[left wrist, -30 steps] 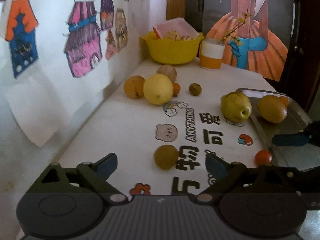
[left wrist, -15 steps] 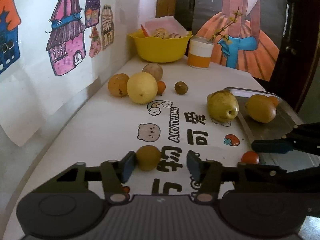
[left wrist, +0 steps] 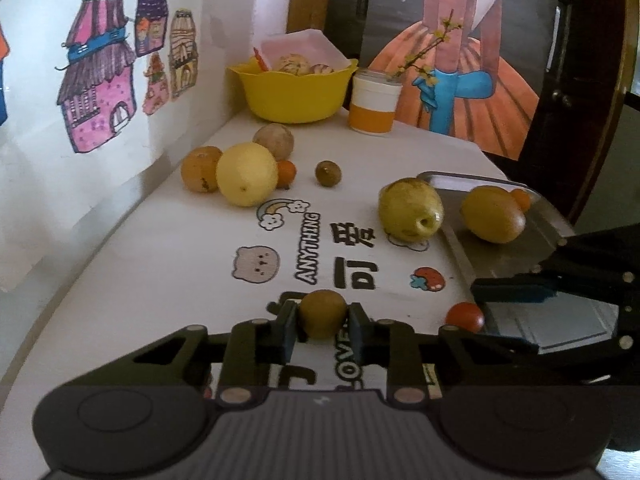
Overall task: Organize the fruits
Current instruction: 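Grasp the small round brown fruit with the left tool while the right tool grasps the red cherry tomato, then carry the brown fruit and tomato onto the tray and open both tools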
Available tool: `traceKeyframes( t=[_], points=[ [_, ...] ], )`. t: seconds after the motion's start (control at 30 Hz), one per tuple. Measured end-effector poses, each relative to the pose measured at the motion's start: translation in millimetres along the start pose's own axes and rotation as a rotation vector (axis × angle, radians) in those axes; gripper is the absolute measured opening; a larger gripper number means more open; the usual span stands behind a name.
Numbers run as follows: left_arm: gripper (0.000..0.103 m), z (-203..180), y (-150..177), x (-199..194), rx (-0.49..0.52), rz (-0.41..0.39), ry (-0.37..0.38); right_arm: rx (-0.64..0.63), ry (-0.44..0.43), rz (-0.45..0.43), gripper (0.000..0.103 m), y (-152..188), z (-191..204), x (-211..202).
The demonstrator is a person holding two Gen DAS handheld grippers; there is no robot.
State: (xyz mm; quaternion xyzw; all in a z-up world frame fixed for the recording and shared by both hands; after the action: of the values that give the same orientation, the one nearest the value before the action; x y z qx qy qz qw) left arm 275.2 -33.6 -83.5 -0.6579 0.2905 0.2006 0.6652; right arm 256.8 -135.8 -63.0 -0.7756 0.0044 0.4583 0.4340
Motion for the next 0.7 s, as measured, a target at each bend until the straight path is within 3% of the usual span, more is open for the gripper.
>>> traceKeyframes(
  t=[0.17, 0.23, 0.37, 0.7],
  points=[
    [0.030, -7.8, 0.3, -0.4, -0.015, 0.018, -0.001, -0.100, -0.033, 0.038, 0.034, -4.6, 3.8, 2.8],
    [0.030, -9.7, -0.1, -0.3, -0.031, 0.022, 0.005, -0.115, -0.048, 0.052, 0.024, -4.4, 4.2, 4.3],
    [0.030, -14.0, 0.6, -0.2, -0.037, 0.020, 0.012, -0.115, -0.064, 0.054, 0.023, -4.2, 3.5, 4.7],
    [0.029, -16.5, 2.9, -3.6, -0.057, 0.015, 0.015, -0.083, -0.025, -0.044, 0.023, -4.1, 9.7, -7.6]
  ],
)
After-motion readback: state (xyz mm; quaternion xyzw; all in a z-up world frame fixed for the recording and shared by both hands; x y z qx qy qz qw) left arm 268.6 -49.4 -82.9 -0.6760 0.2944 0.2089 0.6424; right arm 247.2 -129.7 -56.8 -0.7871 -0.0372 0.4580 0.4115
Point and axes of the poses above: each gripper's, at about its wrist camera, not at the fingertips, and x roughly the way its jaws point, z to its left, y to its underside, the point moved 10 cm from there along x, roughly the way its jaws point, and after that the axes turned 6 degrees about -y, right-handed, at the moved point
